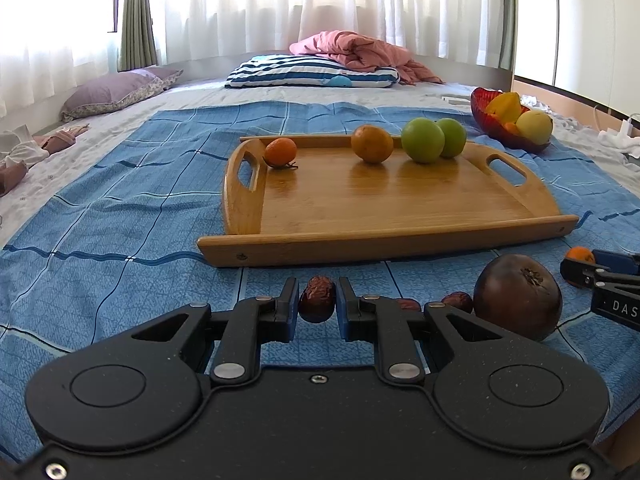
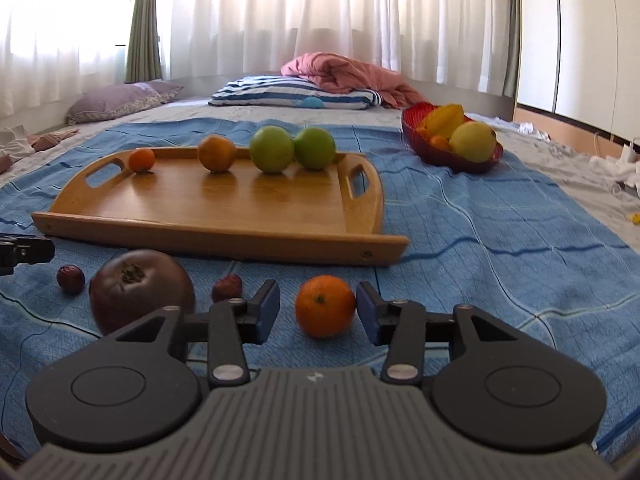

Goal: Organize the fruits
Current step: 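Carry the date in the left tool over the tray while the right tool carries the tangerine, then open the left tool to drop the date on the tray while the right tool releases the tangerine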

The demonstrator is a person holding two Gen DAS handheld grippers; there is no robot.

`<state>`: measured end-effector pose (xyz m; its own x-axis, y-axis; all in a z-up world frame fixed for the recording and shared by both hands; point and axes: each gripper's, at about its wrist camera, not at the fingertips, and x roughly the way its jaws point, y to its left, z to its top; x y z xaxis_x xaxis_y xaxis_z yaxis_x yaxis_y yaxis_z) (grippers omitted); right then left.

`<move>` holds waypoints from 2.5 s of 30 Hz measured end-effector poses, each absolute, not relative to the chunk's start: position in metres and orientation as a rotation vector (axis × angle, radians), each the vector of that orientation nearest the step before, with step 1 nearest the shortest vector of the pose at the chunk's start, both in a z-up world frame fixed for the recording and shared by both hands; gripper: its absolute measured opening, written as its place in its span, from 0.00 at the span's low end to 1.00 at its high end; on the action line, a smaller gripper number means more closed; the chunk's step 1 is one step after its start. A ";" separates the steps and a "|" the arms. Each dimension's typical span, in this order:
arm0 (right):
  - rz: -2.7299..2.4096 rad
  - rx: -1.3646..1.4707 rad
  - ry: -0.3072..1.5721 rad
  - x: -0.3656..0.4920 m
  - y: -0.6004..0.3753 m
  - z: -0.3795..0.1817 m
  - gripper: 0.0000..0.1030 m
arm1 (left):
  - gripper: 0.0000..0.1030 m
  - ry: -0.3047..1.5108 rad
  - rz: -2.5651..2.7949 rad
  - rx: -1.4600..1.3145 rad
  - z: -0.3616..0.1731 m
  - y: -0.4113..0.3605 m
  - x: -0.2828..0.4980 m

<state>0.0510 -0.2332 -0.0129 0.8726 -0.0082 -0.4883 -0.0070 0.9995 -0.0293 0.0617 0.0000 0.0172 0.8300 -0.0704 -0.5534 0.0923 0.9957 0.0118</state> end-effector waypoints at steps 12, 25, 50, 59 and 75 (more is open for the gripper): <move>0.007 0.001 0.511 0.055 -0.239 -0.014 0.36 | 0.18 0.557 -0.078 0.022 0.030 0.004 0.075; 0.055 0.067 0.451 0.100 -0.249 0.023 0.36 | 0.18 0.534 -0.103 -0.061 0.059 0.017 0.130; 0.032 0.129 0.627 0.234 -0.261 -0.001 0.37 | 0.18 0.692 -0.057 -0.063 0.021 0.014 0.254; 0.038 0.115 0.624 0.236 -0.257 -0.004 0.37 | 0.18 0.701 -0.043 -0.044 0.015 0.010 0.259; 0.079 0.140 0.633 0.227 -0.261 -0.001 0.68 | 0.57 0.681 -0.086 -0.028 0.025 0.007 0.245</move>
<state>0.2274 -0.2605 -0.0012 0.8038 0.1162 -0.5834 -0.0306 0.9875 0.1545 0.2454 0.0065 0.0248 0.7737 -0.0889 -0.6273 0.0708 0.9960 -0.0538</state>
